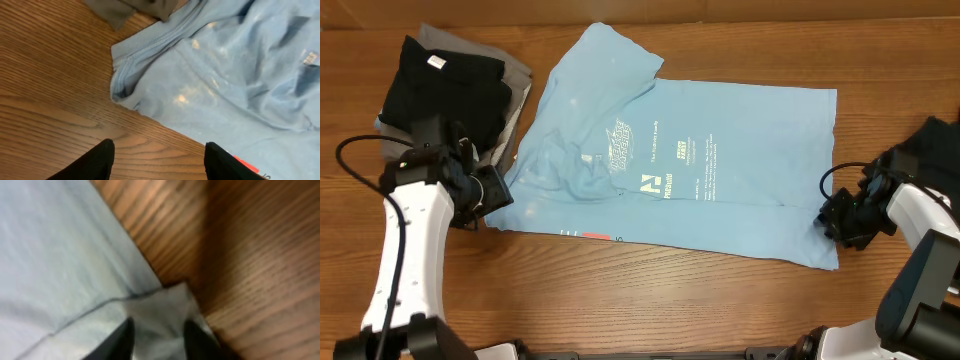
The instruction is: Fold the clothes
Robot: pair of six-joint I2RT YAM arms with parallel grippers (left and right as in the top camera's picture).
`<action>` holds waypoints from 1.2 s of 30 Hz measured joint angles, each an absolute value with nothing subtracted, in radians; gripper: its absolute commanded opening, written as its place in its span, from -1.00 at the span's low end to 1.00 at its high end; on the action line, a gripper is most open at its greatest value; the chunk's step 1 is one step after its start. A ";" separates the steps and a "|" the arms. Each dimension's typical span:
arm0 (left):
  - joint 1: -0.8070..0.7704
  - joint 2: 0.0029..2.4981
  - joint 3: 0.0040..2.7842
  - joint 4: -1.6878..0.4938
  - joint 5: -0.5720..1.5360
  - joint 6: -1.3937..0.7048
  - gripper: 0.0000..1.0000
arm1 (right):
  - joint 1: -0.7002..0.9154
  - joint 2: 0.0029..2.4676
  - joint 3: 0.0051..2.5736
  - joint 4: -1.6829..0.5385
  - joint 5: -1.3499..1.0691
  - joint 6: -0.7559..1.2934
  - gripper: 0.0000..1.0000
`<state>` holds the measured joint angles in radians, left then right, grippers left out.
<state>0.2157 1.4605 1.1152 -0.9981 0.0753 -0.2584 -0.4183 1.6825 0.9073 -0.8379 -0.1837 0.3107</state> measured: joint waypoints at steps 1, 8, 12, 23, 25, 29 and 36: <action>0.216 1.454 1.115 -0.998 0.075 -0.258 0.22 | -0.418 1.682 0.915 -0.850 -0.182 0.313 -0.03; 0.216 1.446 1.115 -0.995 0.106 -0.255 0.20 | -0.418 1.682 0.948 -0.811 -0.167 0.328 -0.31; 0.209 1.446 1.115 -0.979 0.147 -0.219 0.23 | -0.418 1.693 0.947 -0.769 -0.155 0.355 -0.73; 0.057 1.468 1.115 -0.907 0.186 -0.028 0.47 | -0.418 1.708 0.951 -0.858 -0.153 0.368 -0.79; 0.028 1.499 1.116 -0.858 0.188 -0.014 0.52 | -0.418 1.702 0.962 -0.872 -0.152 0.367 -0.79; -0.009 1.602 1.118 -0.769 0.189 0.002 0.54 | -0.418 1.677 0.977 -0.887 -0.153 0.366 -0.78; -0.019 1.786 1.118 -0.653 0.192 -0.001 0.43 | -0.418 1.667 0.980 -0.899 -0.161 0.367 -0.77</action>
<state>-0.0185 1.7859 1.1183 -0.6533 0.1917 -0.0013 -0.4183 1.6669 0.9802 -0.8989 -0.1608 0.3668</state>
